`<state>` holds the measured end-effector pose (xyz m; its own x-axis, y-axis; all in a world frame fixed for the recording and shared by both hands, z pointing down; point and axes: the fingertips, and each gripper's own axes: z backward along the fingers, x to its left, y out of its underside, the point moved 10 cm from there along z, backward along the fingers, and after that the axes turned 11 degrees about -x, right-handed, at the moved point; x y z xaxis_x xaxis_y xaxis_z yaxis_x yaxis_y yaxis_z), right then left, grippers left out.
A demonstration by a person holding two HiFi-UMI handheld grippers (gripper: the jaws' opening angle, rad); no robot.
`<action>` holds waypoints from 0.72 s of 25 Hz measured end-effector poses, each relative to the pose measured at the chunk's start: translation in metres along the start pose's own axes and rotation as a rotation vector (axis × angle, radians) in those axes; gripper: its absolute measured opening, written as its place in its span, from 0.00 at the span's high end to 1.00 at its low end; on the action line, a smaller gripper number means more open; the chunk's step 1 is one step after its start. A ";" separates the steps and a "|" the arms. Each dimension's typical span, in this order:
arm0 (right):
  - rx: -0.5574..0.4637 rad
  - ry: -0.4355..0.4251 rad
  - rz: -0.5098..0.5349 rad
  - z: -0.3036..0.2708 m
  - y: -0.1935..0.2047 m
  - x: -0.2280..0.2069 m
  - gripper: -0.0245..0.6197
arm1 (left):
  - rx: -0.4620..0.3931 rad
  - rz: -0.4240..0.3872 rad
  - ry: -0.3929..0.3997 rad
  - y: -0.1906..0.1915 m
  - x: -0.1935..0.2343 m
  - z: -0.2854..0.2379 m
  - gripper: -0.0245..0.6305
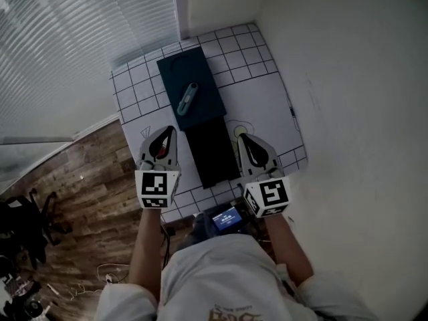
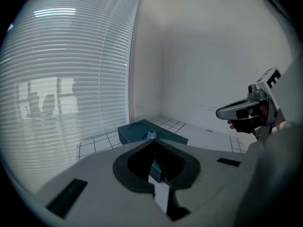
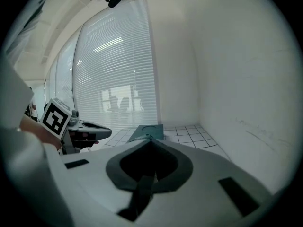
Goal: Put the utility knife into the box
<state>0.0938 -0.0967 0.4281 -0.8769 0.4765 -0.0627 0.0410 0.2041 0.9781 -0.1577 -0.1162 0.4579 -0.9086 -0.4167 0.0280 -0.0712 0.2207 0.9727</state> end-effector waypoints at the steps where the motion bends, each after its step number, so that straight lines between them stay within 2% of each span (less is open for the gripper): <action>1: 0.004 0.000 -0.003 -0.001 0.002 -0.002 0.95 | 0.008 0.001 0.002 0.002 0.000 -0.003 0.95; 16: 0.050 -0.035 -0.026 -0.036 0.026 -0.022 0.95 | 0.077 0.006 0.029 0.027 0.006 -0.046 0.94; 18: 0.055 -0.038 -0.031 -0.040 0.029 -0.025 0.95 | 0.078 0.015 0.036 0.028 0.005 -0.050 0.88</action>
<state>0.0975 -0.1364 0.4658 -0.8592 0.5015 -0.1013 0.0415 0.2658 0.9631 -0.1438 -0.1562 0.4972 -0.8947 -0.4437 0.0522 -0.0908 0.2950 0.9512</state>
